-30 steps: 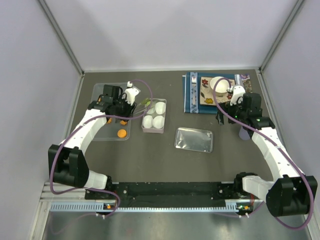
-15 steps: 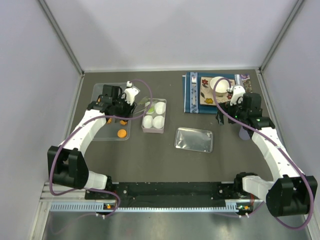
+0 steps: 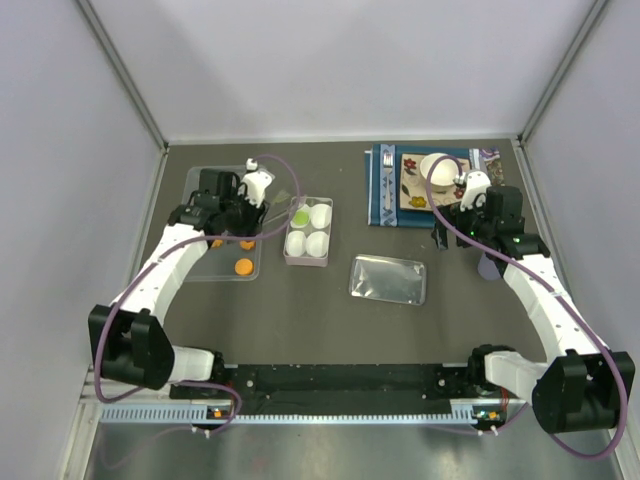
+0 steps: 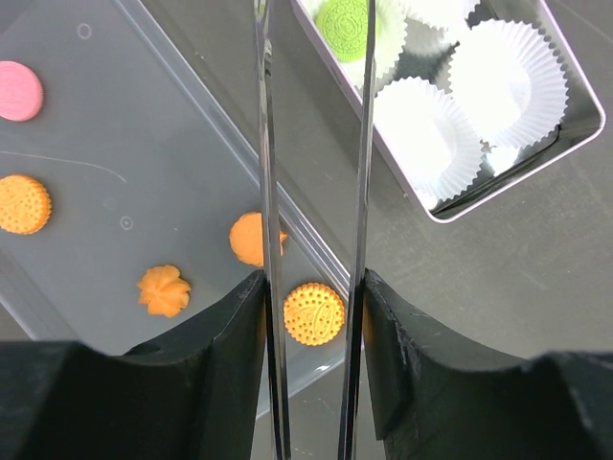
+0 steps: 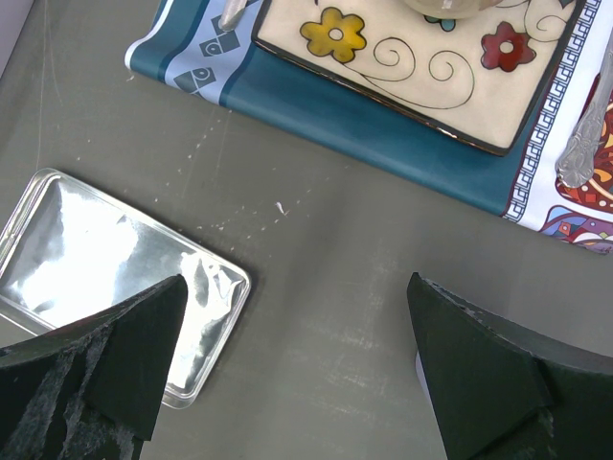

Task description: Pack the cookies

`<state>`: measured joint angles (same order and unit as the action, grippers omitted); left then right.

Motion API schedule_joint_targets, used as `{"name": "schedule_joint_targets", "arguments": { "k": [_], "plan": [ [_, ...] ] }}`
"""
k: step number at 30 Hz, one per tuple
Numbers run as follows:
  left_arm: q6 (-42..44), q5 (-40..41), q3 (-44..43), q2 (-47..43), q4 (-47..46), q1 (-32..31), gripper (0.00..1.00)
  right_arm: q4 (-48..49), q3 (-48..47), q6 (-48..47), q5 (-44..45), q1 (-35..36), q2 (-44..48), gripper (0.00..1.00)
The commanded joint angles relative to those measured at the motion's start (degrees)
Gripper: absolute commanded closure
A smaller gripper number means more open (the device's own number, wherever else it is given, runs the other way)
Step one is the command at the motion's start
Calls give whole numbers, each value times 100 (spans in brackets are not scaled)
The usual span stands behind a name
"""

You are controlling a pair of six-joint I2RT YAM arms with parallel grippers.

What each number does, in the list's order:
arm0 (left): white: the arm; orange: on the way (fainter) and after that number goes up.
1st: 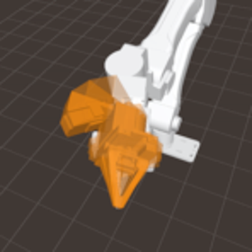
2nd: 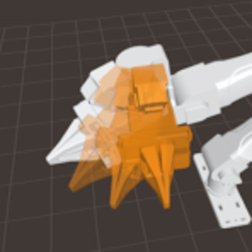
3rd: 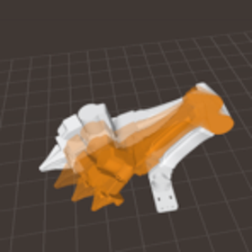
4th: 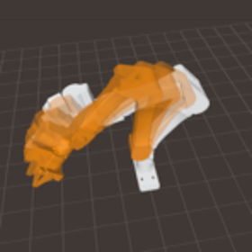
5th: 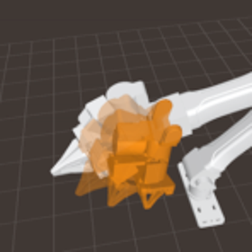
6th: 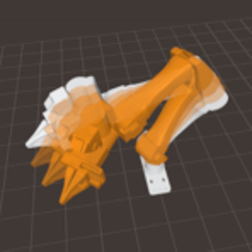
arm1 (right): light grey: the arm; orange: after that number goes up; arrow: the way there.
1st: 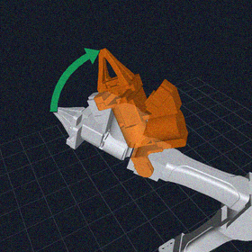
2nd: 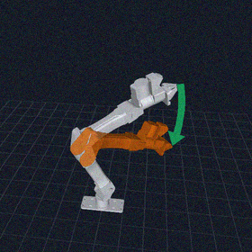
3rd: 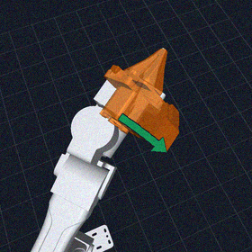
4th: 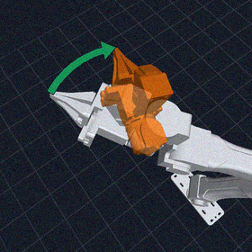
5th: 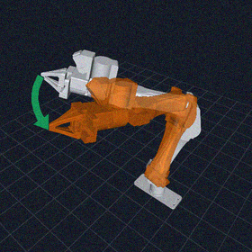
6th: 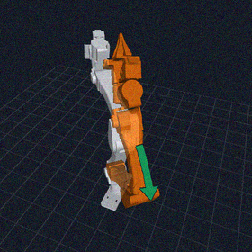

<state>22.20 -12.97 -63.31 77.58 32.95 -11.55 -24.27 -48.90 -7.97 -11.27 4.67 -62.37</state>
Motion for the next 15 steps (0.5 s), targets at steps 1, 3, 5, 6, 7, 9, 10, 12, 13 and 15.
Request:
{"name": "schedule_joint_targets", "arguments": {
  "k": [1, 3, 5, 6, 7, 9, 10, 12, 13, 15],
  "plan": [
    [-321, -21, -129, -445, -377, 83, 53, 72, -356, -73, -42, 61, 41, 1],
    [-391, -56, -94, -516, -403, 197, 54, 80, -348, -73, -51, 61, 49, 1],
    [-444, -127, -15, -639, -465, 354, 55, 72, -357, -73, -51, 61, 49, 1],
    [-505, -127, 11, -665, -491, 408, 55, 72, -357, -73, -51, 69, 49, 1],
    [-514, -144, 20, -709, -500, 469, 55, 80, -348, -73, -60, 69, 49, 1],
    [-532, -223, 38, -753, -491, 697, 55, 72, -348, -73, -60, 69, 41, 1],
    [-515, -275, 47, -771, -430, 776, 55, 80, -356, -73, -60, 61, 41, 1],
    [-401, -469, 47, -832, -228, 996, 55, 72, -357, -73, -60, 61, 49, 1],
    [-331, -495, 64, -919, -167, 1067, 55, 72, -357, -73, -60, 69, 49, 1],
    [-94, -601, 161, -1051, 17, 1285, 55, 72, -357, -73, -69, 61, 41, 1]
  ]
}}
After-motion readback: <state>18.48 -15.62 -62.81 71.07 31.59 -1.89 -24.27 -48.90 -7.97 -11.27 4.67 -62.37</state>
